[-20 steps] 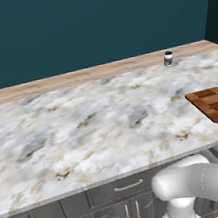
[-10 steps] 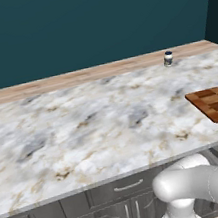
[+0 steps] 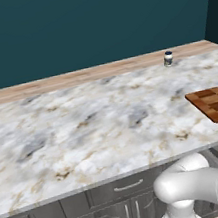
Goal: Open the drawer on the right and place the cutting tools on the cutting board.
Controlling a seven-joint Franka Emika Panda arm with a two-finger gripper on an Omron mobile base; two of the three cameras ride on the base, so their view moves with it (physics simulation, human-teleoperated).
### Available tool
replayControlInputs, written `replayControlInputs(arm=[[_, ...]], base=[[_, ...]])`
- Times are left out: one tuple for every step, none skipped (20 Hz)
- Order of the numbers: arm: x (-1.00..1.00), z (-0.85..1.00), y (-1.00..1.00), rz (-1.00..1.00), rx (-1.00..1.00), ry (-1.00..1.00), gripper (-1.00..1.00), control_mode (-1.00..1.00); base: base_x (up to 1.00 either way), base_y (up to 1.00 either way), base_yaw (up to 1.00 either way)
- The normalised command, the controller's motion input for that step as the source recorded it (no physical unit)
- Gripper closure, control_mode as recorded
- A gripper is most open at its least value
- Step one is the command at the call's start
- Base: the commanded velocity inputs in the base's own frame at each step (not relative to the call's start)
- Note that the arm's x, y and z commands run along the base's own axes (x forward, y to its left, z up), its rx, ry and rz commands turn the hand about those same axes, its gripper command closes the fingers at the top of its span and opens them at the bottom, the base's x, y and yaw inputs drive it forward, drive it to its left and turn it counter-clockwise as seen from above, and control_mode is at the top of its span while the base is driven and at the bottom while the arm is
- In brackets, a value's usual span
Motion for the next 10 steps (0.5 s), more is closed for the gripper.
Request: replayControlInputs(arm=[[-0.28,0.0,-0.27,0.0,0.0,0.05,-1.0,-1.0],[-0.31,-0.04,-0.31,0.0,0.0,0.05,-1.0,-1.0],[-0.31,-0.04,-0.3,0.0,0.0,0.05,-1.0,-1.0],[-0.4,-0.05,-0.33,0.0,0.0,0.05,-1.0,-1.0],[-0.45,-0.05,-0.34,0.0,0.0,0.03,-1.0,-1.0],[-0.56,-0.04,-0.34,0.0,0.0,0.0,-1.0,-1.0],[-0.58,-0.04,-0.37,0.0,0.0,0.01,-1.0,-1.0],[-0.64,-0.03,-0.36,0.0,0.0,0.0,-1.0,-1.0],[-0.65,-0.06,-0.37,0.0,0.0,0.0,-1.0,-1.0],[-0.64,-0.03,-0.39,0.0,0.0,0.0,-1.0,-1.0]], base=[[0.0,0.0,0.0],[0.0,0.0,0.0],[0.0,0.0,0.0],[0.0,0.0,0.0],[0.0,0.0,0.0],[0.0,0.0,0.0],[0.0,0.0,0.0],[0.0,0.0,0.0],[0.0,0.0,0.0],[0.0,0.0,0.0]])
